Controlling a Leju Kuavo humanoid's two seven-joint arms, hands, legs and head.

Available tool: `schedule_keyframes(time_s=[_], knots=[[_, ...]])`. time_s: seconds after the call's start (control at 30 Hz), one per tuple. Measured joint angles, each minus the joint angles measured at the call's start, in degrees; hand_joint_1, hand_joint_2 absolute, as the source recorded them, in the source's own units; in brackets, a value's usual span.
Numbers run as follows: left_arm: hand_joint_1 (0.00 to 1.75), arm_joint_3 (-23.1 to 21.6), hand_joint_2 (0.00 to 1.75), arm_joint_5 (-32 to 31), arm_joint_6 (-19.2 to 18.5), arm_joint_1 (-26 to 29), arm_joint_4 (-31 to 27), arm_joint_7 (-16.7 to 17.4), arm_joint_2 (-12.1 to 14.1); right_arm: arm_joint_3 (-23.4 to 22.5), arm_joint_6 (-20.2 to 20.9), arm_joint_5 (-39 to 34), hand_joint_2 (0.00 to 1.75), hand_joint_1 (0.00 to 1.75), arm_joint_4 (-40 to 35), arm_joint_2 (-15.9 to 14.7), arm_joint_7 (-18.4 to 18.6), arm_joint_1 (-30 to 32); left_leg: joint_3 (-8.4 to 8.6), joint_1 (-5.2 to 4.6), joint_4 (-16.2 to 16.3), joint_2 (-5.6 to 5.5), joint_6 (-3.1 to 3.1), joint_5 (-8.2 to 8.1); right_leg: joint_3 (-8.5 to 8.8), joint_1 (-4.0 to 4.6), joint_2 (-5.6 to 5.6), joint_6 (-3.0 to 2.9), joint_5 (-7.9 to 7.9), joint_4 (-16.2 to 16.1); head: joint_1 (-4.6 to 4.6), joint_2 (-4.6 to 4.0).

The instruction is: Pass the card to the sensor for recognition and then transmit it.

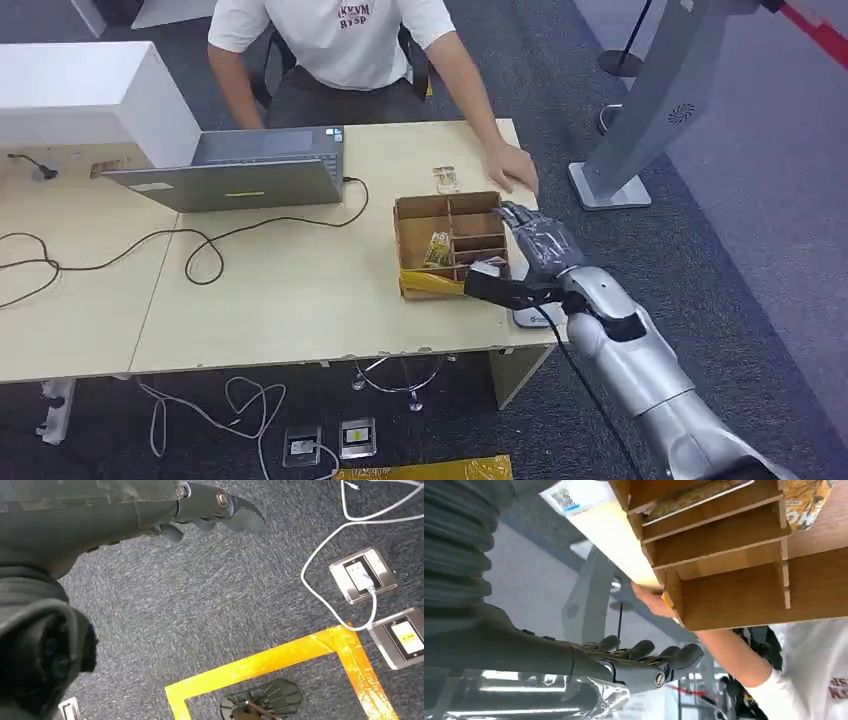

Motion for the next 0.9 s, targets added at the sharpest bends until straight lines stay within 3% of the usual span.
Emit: schedule_keyframes(time_s=[0.5, 0.9], knots=[[0.0, 0.0, 0.0, 1.2, 0.1, 0.0, 0.0, 0.0, -0.1, 1.9, -4.3, 5.4, 1.75, 0.0, 1.1, 2.5, -4.0, 0.7, -0.03, 0.0, 0.0, -0.02, 0.0, 0.0, 0.01, 0.0, -0.03, 0.0, 0.0, 0.0, 0.0, 0.0], [0.0, 0.0, 0.0, 1.4, 0.2, 0.0, 0.0, 0.0, -0.1, 1.9, -4.9, 4.5, 1.75, 0.0, 3.0, 3.2, -3.9, 0.0, -0.03, 0.0, 0.0, -0.02, 0.0, 0.0, 0.0, 0.0, -0.03, -0.01, 0.0, 0.0, 0.0, 0.0]])
